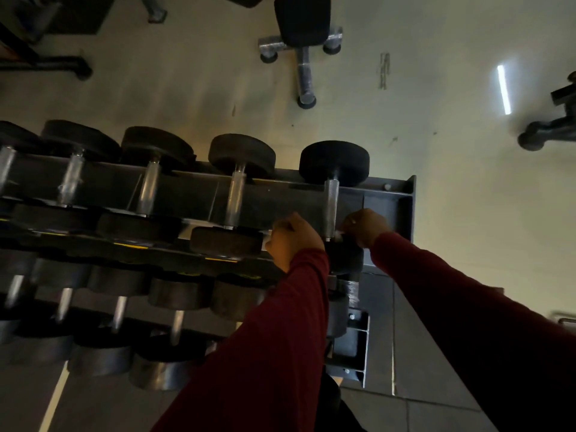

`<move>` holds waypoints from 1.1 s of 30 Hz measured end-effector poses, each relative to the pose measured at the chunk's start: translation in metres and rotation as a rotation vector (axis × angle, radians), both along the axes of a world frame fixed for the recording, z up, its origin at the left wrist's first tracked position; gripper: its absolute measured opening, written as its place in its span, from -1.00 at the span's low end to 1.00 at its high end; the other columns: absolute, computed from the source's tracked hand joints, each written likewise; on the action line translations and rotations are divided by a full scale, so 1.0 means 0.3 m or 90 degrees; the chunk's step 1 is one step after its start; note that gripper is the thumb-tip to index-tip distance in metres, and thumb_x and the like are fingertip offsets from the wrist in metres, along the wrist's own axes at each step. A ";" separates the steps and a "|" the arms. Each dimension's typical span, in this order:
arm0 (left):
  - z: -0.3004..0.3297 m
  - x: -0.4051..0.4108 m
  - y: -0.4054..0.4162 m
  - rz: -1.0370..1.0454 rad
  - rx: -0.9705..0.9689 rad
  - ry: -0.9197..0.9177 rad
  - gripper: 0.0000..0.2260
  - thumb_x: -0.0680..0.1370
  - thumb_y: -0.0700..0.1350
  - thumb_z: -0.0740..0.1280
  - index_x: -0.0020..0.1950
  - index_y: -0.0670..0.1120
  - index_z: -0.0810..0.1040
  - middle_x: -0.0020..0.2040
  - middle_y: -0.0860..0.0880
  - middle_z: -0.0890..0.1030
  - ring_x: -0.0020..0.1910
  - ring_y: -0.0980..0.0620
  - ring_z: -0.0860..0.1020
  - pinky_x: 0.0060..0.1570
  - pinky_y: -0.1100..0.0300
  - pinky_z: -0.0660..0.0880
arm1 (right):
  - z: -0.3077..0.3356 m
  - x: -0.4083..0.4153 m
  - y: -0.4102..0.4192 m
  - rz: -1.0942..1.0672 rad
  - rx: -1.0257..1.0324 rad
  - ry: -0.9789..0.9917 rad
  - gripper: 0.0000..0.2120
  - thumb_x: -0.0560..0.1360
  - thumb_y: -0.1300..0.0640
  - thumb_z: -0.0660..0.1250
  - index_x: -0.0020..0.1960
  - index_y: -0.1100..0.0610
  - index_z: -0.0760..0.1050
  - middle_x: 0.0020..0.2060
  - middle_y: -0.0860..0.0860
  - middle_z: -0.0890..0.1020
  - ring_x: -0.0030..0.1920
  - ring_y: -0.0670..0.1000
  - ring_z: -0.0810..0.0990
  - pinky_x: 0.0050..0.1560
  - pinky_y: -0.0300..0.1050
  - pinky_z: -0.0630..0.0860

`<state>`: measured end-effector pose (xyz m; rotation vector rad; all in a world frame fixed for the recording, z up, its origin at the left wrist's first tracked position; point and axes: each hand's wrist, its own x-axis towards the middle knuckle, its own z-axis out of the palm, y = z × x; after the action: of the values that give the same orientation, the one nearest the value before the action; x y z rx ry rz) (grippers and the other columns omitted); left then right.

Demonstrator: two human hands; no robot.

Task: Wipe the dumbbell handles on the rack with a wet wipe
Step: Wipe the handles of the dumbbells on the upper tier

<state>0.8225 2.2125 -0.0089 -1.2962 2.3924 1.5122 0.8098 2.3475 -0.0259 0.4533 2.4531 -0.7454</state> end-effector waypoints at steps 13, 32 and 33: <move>-0.005 0.002 0.013 0.143 0.141 0.044 -0.77 0.46 0.23 0.18 -0.12 0.15 0.55 0.04 -0.05 0.57 -0.05 0.00 0.58 0.06 -0.06 0.56 | -0.005 0.013 0.006 -0.071 -0.091 0.008 -0.81 0.51 0.10 0.43 0.07 0.17 0.60 0.01 0.11 0.64 0.00 0.04 0.60 0.01 -0.10 0.55; -0.001 0.005 0.014 0.181 0.170 0.035 -0.62 0.41 0.26 0.22 0.09 0.10 0.57 0.12 -0.05 0.53 0.05 -0.04 0.55 0.17 -0.07 0.50 | 0.101 -0.023 -0.073 0.044 -0.070 0.138 -0.85 0.45 0.04 0.49 -0.14 0.07 0.55 -0.15 -0.05 0.59 -0.16 -0.12 0.54 -0.02 -0.17 0.54; -0.001 0.004 0.014 0.182 0.166 0.034 -0.62 0.45 0.23 0.23 0.12 0.05 0.57 0.12 -0.06 0.53 0.03 -0.04 0.55 0.16 -0.07 0.51 | 0.101 -0.014 -0.041 0.045 -0.072 0.121 -0.82 0.43 0.03 0.51 -0.19 0.04 0.52 -0.20 -0.08 0.58 -0.19 -0.14 0.54 -0.06 -0.19 0.54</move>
<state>0.8239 2.2167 -0.0093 -1.6015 2.0131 1.8770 0.8057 2.3351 0.0045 0.2612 2.5690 -0.9286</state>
